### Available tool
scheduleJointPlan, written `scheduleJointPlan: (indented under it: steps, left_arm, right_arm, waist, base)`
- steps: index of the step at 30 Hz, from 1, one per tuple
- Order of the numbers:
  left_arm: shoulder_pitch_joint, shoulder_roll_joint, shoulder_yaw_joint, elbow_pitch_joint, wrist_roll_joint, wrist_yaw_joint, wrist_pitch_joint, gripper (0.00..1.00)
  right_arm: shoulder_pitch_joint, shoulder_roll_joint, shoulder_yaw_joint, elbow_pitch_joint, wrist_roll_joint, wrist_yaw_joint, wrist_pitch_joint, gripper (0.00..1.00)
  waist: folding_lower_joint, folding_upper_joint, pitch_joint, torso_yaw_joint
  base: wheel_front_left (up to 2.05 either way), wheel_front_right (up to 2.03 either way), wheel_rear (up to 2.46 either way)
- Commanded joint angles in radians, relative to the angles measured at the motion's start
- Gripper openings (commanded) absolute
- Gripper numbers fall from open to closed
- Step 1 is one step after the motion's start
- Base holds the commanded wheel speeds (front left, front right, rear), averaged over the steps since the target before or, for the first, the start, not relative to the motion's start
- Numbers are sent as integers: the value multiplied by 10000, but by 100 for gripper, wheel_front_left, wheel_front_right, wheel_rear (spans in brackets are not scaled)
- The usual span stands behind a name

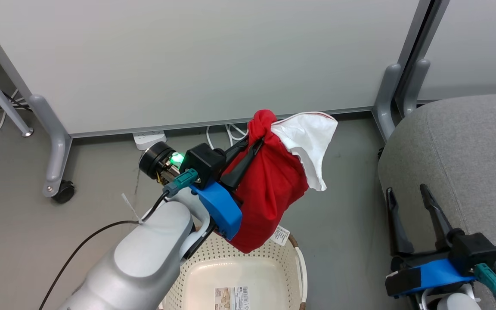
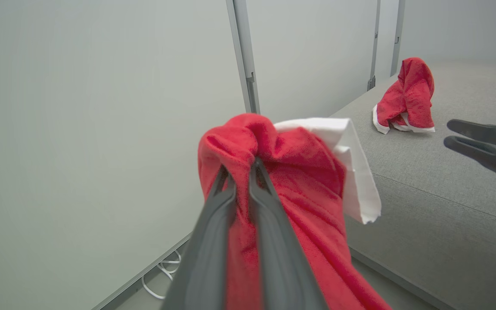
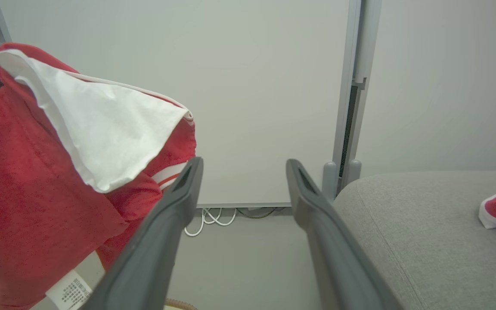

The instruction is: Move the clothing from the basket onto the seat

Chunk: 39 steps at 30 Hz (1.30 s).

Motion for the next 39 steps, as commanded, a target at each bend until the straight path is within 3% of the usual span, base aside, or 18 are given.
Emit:
scheduleJointPlan:
  steps: [1, 9, 24, 39]
  left_arm:
    - [50, 63, 12, -37, 4, 27, 16, 0]
    - [-102, 108, -49, -69, -24, 87, 24, 0]
    - [-574, -64, -139, 8, 5, 76, -14, 0]
    - [-976, -429, -241, 25, 69, 6, -80, 0]
  right_arm:
    - [145, 35, 120, -5, 64, -9, -8, 100]
    - [18, 61, 1153, 49, 166, -7, -8, 100]
    - [-1179, 95, 4459, 1202, 480, -9, -8, 100]
    - [-3380, 101, 5210, 2792, 908, -7, -8, 100]
  waist:
    - [1, 0, 38, 8]
    - [1, 0, 322, 74]
    - [1, 0, 928, 352]
    - [1, 0, 1522, 966]
  base:
    - [0, 0, 0]
    - [0, 0, 0]
    - [0, 0, 0]
    - [0, 0, 0]
